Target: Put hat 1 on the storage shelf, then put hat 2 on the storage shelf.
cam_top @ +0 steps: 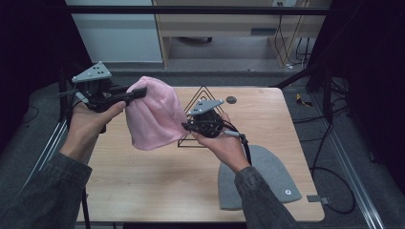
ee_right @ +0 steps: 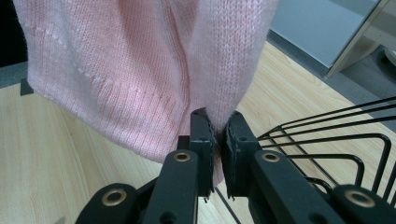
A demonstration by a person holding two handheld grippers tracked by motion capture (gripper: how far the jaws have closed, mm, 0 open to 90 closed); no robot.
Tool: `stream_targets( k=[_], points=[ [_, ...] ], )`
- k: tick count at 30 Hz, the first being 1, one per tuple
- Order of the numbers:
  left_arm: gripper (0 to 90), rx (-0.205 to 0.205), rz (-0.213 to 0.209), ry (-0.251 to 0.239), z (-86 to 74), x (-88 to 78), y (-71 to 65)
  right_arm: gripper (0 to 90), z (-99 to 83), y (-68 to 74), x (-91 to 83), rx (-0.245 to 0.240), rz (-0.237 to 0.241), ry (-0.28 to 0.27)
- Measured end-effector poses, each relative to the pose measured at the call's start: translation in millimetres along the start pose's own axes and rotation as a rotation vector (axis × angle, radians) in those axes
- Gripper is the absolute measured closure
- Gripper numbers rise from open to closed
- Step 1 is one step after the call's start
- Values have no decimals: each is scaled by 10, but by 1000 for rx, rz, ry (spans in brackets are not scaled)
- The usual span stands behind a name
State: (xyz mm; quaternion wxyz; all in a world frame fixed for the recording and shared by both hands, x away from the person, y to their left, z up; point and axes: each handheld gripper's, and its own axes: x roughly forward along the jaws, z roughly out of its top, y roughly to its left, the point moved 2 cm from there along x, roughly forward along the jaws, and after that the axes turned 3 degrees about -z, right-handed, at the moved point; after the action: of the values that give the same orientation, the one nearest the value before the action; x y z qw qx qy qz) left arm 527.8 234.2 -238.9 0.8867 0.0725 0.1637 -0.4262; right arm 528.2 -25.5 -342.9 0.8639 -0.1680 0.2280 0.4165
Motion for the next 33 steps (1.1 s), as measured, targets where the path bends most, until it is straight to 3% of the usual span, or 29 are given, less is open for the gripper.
stream_targets(
  k=[7,13,18,28,33],
  points=[
    [757,-11,10,-16,85,37,45,838,48,-38,-19,3,-4,-3],
    [757,-11,14,-39,272,167,151,838,197,-252,-89,3,-38,-18],
    [756,-12,21,-57,393,331,275,839,283,-497,-63,31,-52,-26],
    [757,-7,26,-72,455,484,317,839,288,-645,-17,47,-78,-33],
    [757,-22,34,-94,528,637,334,839,304,-746,-10,52,-107,-31]
  ],
)
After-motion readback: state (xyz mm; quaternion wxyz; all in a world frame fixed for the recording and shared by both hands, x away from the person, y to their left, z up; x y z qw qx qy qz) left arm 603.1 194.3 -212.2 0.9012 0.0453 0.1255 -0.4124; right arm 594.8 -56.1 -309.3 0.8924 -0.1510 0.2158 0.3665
